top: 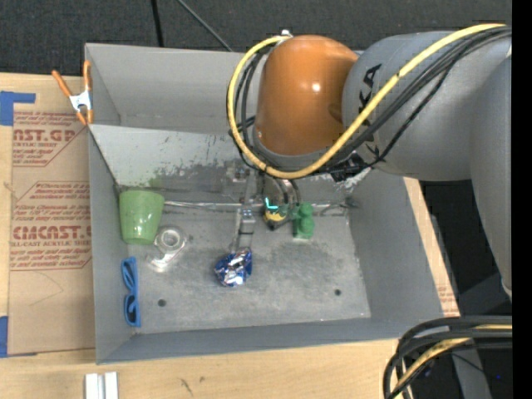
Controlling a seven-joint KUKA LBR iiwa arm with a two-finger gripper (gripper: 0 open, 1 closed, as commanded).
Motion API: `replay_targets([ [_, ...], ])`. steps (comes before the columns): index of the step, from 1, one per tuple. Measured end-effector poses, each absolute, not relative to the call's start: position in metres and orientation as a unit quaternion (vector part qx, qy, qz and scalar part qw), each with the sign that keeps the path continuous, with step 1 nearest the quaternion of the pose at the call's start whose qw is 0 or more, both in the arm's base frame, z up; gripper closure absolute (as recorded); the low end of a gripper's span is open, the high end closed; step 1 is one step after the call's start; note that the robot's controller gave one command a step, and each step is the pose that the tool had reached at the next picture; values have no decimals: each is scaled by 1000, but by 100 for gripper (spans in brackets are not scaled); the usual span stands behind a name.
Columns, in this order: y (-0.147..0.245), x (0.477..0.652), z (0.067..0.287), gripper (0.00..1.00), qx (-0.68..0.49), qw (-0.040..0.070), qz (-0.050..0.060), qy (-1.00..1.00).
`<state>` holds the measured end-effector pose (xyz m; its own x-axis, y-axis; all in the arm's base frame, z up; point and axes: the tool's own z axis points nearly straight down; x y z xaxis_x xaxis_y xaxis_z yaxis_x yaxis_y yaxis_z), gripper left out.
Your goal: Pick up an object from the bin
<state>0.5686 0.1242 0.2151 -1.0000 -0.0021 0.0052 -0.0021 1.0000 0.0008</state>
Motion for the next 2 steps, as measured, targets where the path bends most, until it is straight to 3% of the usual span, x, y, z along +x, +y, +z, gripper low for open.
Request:
replay_targets([
  [1, 142, 573, 210, 0, 31, -2, 0, -1000],
  [2, 73, 547, 79, 0, 79, 4, 1, -997],
])
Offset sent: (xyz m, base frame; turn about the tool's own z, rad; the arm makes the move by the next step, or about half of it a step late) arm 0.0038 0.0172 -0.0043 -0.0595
